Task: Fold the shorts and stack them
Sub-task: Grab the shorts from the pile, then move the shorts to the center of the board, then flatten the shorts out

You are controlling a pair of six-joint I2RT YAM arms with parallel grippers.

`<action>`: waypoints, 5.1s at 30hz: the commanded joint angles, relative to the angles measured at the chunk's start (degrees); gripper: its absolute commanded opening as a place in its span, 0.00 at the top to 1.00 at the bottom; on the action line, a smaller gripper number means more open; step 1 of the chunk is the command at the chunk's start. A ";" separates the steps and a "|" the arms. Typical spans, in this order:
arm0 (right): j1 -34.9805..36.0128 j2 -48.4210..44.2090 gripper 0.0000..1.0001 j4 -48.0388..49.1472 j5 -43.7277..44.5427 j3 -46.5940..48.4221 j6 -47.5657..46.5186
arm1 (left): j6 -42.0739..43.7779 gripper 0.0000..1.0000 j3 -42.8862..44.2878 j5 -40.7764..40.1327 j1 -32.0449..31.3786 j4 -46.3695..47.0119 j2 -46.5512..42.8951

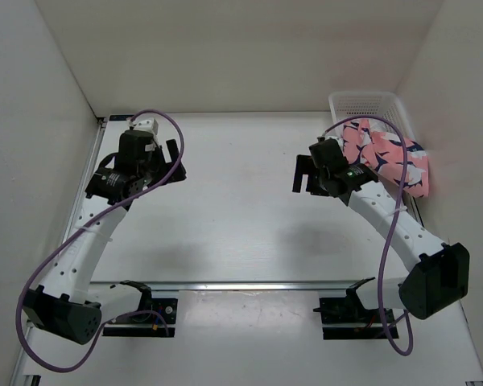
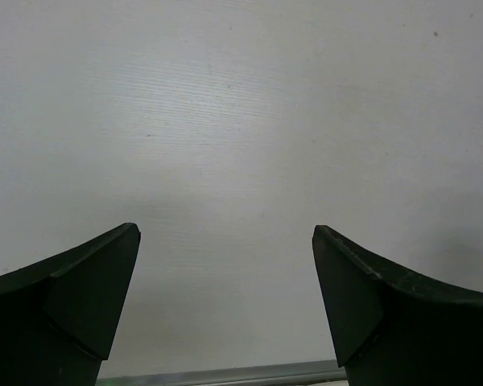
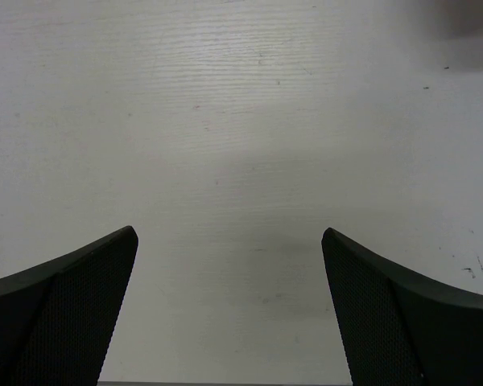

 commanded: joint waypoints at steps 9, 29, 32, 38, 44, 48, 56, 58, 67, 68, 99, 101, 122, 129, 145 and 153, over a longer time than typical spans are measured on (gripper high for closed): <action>-3.71 -0.61 0.02 -3.61 14.55 5.45 0.46 | 3.31 0.00 0.44 8.64 0.11 1.20 0.05; -34.58 48.60 0.09 -10.65 -9.70 57.12 -9.30 | 4.99 0.00 5.11 12.61 -1.47 1.20 7.69; -34.58 52.48 0.31 -10.65 -8.73 62.58 -9.30 | 6.04 0.00 5.72 11.21 -1.47 1.20 7.70; -34.58 49.95 1.00 -9.51 -8.63 64.87 -9.83 | 8.50 0.00 8.53 7.16 -1.47 -1.18 8.23; -32.05 35.30 1.00 -7.49 -13.46 61.45 -11.31 | 9.38 0.00 11.78 9.00 -1.47 -2.32 9.37; -26.17 28.50 1.00 -6.35 -21.90 65.04 -14.31 | 7.89 0.00 13.89 9.00 -1.47 -2.32 9.37; -8.51 21.55 1.00 -0.38 -34.21 73.14 -14.84 | 6.14 0.00 20.56 5.85 3.71 -7.75 7.88; -5.68 21.02 1.00 1.46 -35.35 73.14 -14.84 | 6.13 0.00 24.16 5.84 6.42 -10.13 7.35; -8.27 16.07 0.01 7.46 -28.93 39.93 -16.34 | 6.57 0.00 32.01 6.89 9.78 -17.44 9.55; -9.69 18.01 0.01 5.45 -31.03 38.96 -13.55 | 6.57 0.00 31.13 7.68 9.78 -16.74 8.94; 10.26 7.59 0.07 1.21 -8.02 9.42 -6.49 | -6.35 0.00 -11.44 19.28 0.29 8.93 24.37; 7.97 6.09 0.07 1.21 -9.50 7.40 -5.87 | -5.73 0.04 -9.06 19.81 0.29 8.93 26.67; -22.88 -9.91 0.09 -5.55 -14.71 4.59 -4.73 | -4.49 0.88 57.20 13.65 -17.36 -12.08 42.82; -25.53 -13.42 0.09 -6.79 -16.98 2.48 -2.62 | -7.32 0.04 81.05 25.01 -25.20 -15.85 62.02; -18.68 -0.35 0.01 -6.52 -17.43 -3.07 -1.13 | -11.95 0.44 13.06 12.95 -10.70 -3.74 28.43; -7.69 15.56 0.01 -7.58 0.90 5.45 -0.60 | -12.59 0.00 10.11 16.57 -8.50 2.34 40.38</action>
